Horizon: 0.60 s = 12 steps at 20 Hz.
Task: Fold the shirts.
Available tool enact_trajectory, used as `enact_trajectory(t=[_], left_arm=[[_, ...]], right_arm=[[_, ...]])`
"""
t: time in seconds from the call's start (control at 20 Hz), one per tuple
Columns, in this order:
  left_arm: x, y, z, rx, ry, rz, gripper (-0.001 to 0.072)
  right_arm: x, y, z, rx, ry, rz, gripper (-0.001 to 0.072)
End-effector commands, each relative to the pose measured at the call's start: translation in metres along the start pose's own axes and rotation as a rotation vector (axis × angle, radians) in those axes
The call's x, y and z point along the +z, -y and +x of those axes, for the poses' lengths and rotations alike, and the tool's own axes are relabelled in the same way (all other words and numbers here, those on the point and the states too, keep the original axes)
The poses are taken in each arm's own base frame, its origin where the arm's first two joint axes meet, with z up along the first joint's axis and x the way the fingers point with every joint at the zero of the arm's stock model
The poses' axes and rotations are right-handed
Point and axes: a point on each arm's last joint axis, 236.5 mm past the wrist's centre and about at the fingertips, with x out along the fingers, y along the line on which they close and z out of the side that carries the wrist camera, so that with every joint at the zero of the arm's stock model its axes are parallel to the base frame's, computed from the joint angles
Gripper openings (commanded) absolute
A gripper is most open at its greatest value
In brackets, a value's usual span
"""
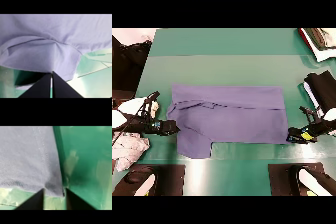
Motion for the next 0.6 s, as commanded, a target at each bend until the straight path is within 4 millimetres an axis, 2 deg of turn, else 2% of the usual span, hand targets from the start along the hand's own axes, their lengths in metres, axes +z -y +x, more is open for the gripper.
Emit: enact_trajectory(t=[0.0,0.05,0.15,0.25,0.35,0.55], left_arm=[[0.0,0.0,0.0,-0.001,0.001,0.003,0.0029],[0.0,0.0,0.0,-0.001,0.001,0.003,0.0029],[0.0,0.001,0.0,-0.001,0.001,0.003,0.0029],[0.002,0.003,-0.004,-0.004,0.004,0.022,0.0029],[0.015,0.011,-0.017,-0.002,0.047,0.055,0.0029],[0.066,0.032,-0.061,0.01,0.243,0.132,0.003]], right_arm=[[-0.003,-0.001,0.003,0.008,-0.009,0.0,0.0069],[-0.004,-0.001,0.003,0.008,-0.011,-0.004,0.0016],[-0.004,-0.001,0.0,0.006,-0.008,-0.012,0.0016],[0.002,-0.004,-0.016,0.002,0.05,-0.03,0.0015],[0.018,-0.013,-0.051,-0.003,0.169,-0.062,0.0013],[0.054,-0.028,-0.123,-0.012,0.386,-0.088,0.0011]])
